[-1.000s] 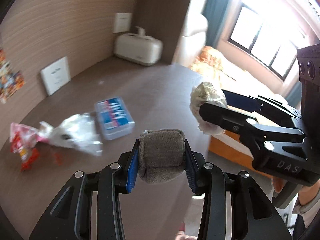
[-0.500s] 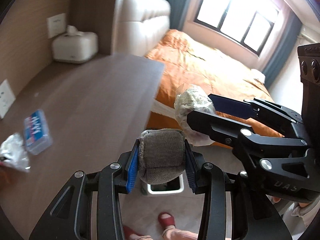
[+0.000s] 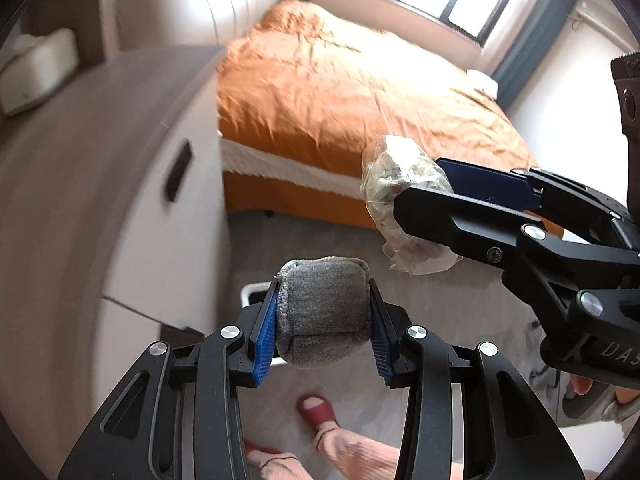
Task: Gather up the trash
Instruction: 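Carry both items over the white bin and open both tools, then move both tools back over the desk toward the blue box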
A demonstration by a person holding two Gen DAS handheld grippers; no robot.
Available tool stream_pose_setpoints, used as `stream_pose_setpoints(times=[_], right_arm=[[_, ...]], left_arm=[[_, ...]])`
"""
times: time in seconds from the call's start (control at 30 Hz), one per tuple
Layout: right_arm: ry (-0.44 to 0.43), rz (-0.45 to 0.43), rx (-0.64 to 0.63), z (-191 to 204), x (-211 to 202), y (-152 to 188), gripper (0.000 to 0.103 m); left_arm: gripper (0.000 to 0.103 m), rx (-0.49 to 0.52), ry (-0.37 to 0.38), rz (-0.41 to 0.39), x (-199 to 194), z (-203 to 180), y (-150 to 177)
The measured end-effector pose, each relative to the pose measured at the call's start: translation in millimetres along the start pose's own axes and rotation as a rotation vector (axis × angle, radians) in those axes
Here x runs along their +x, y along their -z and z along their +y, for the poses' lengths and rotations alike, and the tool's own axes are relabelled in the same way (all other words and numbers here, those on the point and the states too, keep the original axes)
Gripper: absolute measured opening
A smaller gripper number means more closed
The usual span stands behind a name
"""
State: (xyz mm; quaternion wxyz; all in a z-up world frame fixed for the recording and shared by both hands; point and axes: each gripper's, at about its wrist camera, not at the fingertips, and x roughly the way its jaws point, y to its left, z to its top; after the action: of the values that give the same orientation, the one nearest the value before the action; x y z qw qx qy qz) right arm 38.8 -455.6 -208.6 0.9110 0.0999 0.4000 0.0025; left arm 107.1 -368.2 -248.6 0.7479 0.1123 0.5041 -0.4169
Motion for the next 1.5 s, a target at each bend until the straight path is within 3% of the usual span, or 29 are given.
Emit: stream_pose_setpoints(times=[0.3,0.77,0.8,0.83,0.87,0.9,0.93,1.13,1.5], right_arm=[[0.007,0.094,0.076,-49.4,78.5,41.0,0.044],[-0.005,0.248,0.166,-97.3,221.7,124.4,0.044],[-0.008,0.258,0.168,-99.6,231.0,128.7,0.044],[-0.023,0.284,0.167,-102.4,243.9,134.5,0.046],[-0.03,0.308,0.164,-104.3,252.6,138.3,0.07],[-0.027,0.323,0.161,-105.7,260.1,141.4,0.088],[0.001,0.323,0.157,-107.7,265.8,145.2,0.099],[0.046,0.341,0.181,-116.1,269.1,149.4,0.099],[0.052,0.293,0.162,-107.2,241.5,123.5,0.099]], left_arm=[[0.04,0.011,0.042,0.138,110.7,12.2,21.7],[0.042,-0.001,0.056,0.257,260.3,55.2,74.5],[0.045,0.001,0.059,0.268,269.9,56.9,76.9],[0.068,-0.002,0.066,0.28,279.6,60.1,79.4],[0.099,-0.012,0.06,0.287,288.1,63.4,81.5],[0.098,-0.024,0.049,0.289,295.9,67.1,83.3],[0.098,-0.037,0.058,0.282,298.6,69.4,84.5],[0.098,-0.077,0.048,0.26,299.9,78.8,81.3],[0.098,-0.024,0.019,0.221,258.6,64.9,62.1]])
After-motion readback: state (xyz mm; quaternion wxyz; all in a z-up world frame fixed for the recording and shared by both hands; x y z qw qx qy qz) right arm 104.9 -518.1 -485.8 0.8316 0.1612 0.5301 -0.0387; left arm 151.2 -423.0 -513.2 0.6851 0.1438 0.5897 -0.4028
